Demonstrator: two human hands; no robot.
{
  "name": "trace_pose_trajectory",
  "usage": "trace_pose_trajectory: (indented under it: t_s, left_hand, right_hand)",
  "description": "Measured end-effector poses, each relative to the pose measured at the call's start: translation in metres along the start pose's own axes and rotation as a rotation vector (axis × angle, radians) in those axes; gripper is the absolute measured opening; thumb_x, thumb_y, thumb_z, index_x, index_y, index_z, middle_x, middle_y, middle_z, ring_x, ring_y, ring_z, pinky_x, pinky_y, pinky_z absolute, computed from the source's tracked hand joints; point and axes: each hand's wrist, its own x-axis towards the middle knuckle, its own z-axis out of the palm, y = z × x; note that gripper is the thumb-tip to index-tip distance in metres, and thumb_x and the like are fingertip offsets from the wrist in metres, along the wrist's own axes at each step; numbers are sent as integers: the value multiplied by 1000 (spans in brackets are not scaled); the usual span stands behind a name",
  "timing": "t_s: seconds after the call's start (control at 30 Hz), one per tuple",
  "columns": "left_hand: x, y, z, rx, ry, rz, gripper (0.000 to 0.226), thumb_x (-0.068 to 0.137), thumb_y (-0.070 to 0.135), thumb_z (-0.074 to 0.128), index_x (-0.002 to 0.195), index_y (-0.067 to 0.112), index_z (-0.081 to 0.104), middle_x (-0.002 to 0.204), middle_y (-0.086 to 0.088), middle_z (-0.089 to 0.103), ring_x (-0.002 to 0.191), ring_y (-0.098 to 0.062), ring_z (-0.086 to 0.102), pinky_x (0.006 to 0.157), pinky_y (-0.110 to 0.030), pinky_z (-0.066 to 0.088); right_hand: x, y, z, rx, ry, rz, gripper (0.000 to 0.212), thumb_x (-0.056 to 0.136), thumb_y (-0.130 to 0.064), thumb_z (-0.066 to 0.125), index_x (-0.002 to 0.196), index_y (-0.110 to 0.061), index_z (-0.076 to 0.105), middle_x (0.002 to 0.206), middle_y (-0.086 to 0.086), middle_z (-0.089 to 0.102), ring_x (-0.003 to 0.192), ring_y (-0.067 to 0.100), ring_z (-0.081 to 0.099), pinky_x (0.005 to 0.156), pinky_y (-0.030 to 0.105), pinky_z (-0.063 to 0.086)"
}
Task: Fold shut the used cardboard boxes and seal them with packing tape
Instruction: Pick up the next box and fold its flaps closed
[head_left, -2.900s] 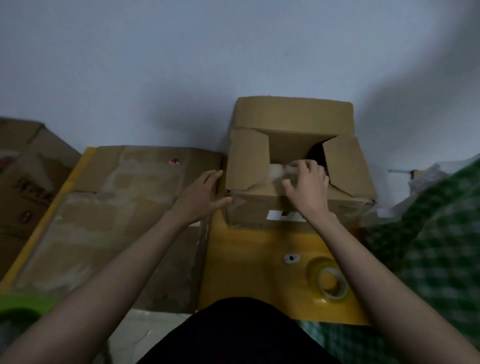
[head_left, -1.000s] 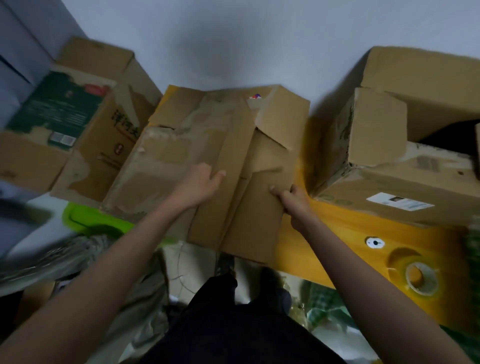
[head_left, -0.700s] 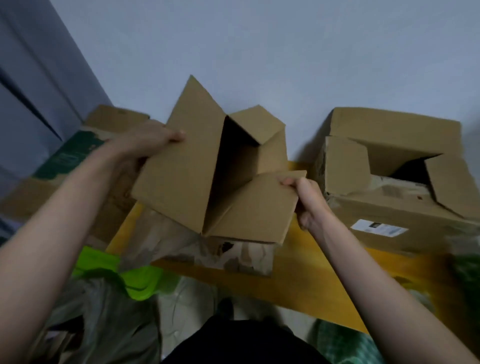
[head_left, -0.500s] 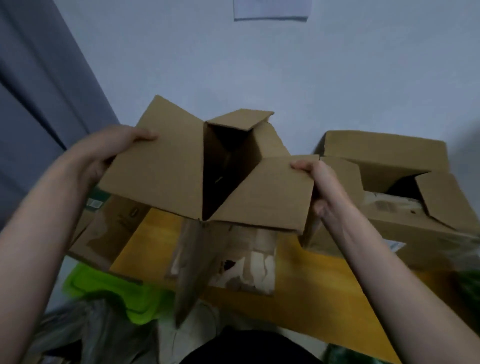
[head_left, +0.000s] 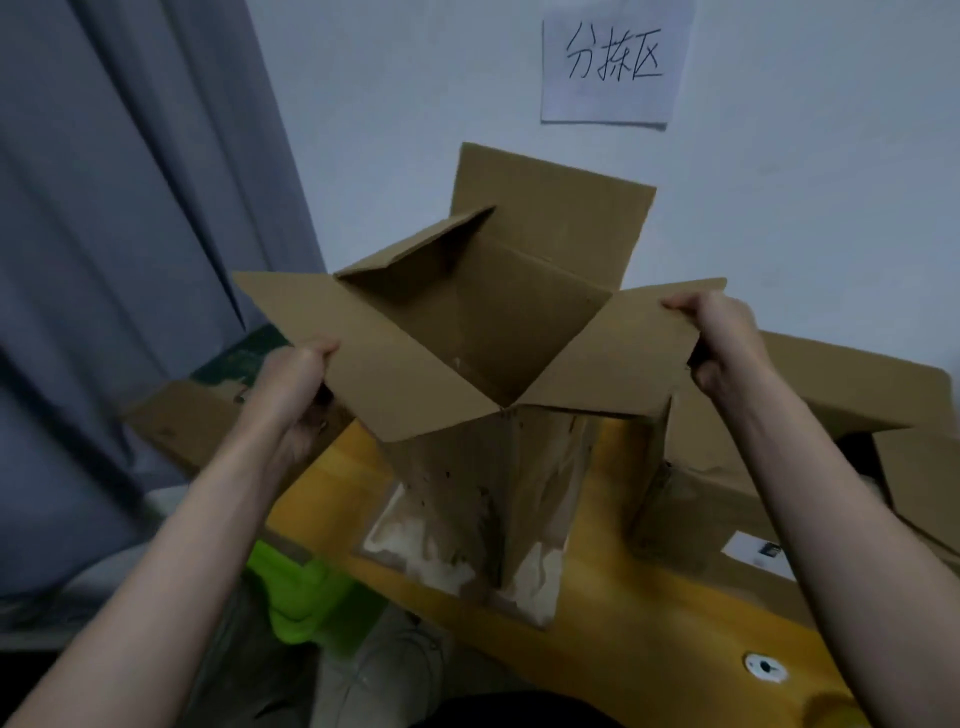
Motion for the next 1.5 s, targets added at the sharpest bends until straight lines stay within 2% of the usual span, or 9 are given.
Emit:
trace_pose_trajectory:
  t_s: [0.17, 0.3, 0.47, 0.63, 0.77, 0.87, 1.07, 1.2, 1.5]
  left_hand:
    - [2, -53, 3, -103, 41, -41, 32, 95, 23, 67, 124, 11, 57, 102, -6, 69, 93, -22, 68, 68, -34, 58]
    - [20, -47, -9, 134, 197, 170, 125, 59, 46, 94, 157, 30, 19, 156, -8, 38, 140, -29, 42, 113, -48, 40]
    - [45, 1, -4, 745, 141, 581, 85, 84, 38, 78, 154, 27, 31, 166, -1, 16, 151, -26, 16, 121, -54, 21]
    - [109, 59, 28, 1131, -262, 456, 87, 82, 52, 75, 154, 28, 31, 161, -4, 30, 142, -29, 36, 111, -50, 41]
    - [157, 80, 47, 1364, -448, 265, 127, 56, 95, 56, 158, 33, 16, 167, -2, 18, 150, -31, 25, 120, -53, 24]
    - [179, 85, 54, 1401, -642, 224, 153, 25, 111, 35, 158, 37, 16, 168, 3, 12, 152, -28, 17, 122, -53, 15]
    - [208, 90, 66, 1532, -844, 298, 149, 29, 111, 28, 157, 35, 25, 166, 4, 19, 151, -22, 22, 121, -44, 18]
    - [218, 103, 52, 1443, -975, 264, 136, 32, 108, 43, 151, 43, 34, 147, 13, 38, 131, -13, 42, 110, -33, 35]
    - [256, 83, -2, 1106, -1407, 197, 109, 44, 69, 88, 140, 48, 40, 141, 38, 44, 135, 9, 41, 118, -32, 34]
  right_hand:
    - [32, 11, -7, -92, -1, 67, 7, 89, -3, 66, 92, -9, 67, 93, 8, 68, 80, 20, 66, 66, 31, 56]
    - [52, -8, -3, -150, 20, 29, 6, 89, -4, 65, 87, -9, 63, 89, 7, 65, 75, 20, 64, 64, 32, 56]
    - [70, -22, -3, -208, 50, 14, 8, 89, -4, 64, 97, -4, 61, 89, 9, 63, 75, 21, 64, 70, 35, 57]
    - [84, -40, 3, -198, 179, -23, 19, 83, -12, 60, 100, -5, 63, 106, 13, 67, 77, 25, 65, 59, 32, 49]
    - [82, -43, 22, -198, 99, -50, 8, 89, -17, 58, 88, -10, 55, 87, 9, 58, 67, 20, 57, 52, 26, 43]
    - [79, -32, 42, -308, -20, -101, 34, 92, -38, 55, 109, -8, 56, 103, 8, 58, 95, 26, 61, 70, 31, 46]
    - [86, 12, 66, -741, -128, -301, 82, 97, -74, 23, 152, -15, 41, 156, 8, 41, 141, 31, 40, 115, 44, 31]
    - [95, 45, 60, -1094, -181, -299, 68, 99, -63, 42, 151, -19, 42, 159, 8, 37, 146, 31, 31, 121, 49, 24]
    - [98, 59, 60, -1037, -89, -380, 58, 96, -44, 63, 144, -14, 52, 151, 8, 47, 140, 27, 41, 118, 47, 32]
